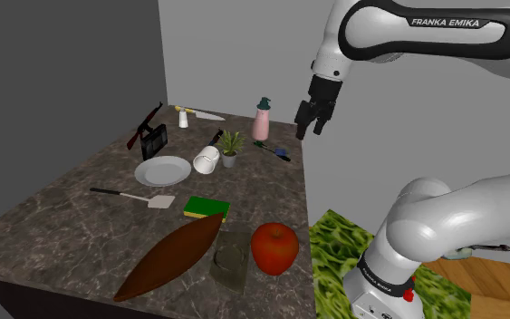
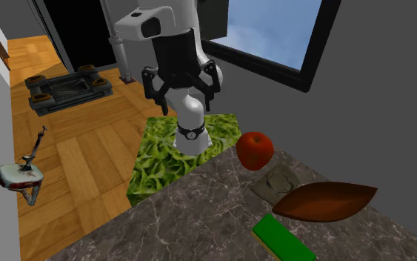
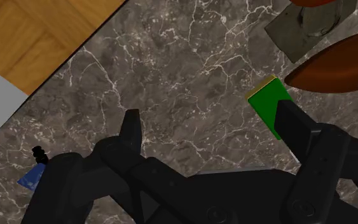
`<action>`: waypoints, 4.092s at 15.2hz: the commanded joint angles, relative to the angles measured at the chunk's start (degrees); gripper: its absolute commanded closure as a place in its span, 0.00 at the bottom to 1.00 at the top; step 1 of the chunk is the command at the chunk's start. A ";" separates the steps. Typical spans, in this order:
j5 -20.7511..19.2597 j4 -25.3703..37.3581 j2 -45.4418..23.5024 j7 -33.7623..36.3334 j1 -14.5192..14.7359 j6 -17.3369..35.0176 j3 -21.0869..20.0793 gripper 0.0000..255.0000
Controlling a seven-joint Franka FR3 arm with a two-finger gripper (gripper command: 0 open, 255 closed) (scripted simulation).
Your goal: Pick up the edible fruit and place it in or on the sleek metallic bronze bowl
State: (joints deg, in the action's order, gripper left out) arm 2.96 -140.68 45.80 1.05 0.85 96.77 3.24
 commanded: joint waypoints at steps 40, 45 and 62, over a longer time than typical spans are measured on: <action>14.79 -3.02 -22.05 16.27 12.69 1.05 -20.30 1.00; 14.79 -3.02 -22.05 16.27 12.69 1.06 -20.30 1.00; 13.85 7.22 -18.41 18.17 12.47 -12.70 -18.32 1.00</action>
State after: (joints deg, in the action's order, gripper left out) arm 16.86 -133.98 27.04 19.15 13.33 84.96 -15.24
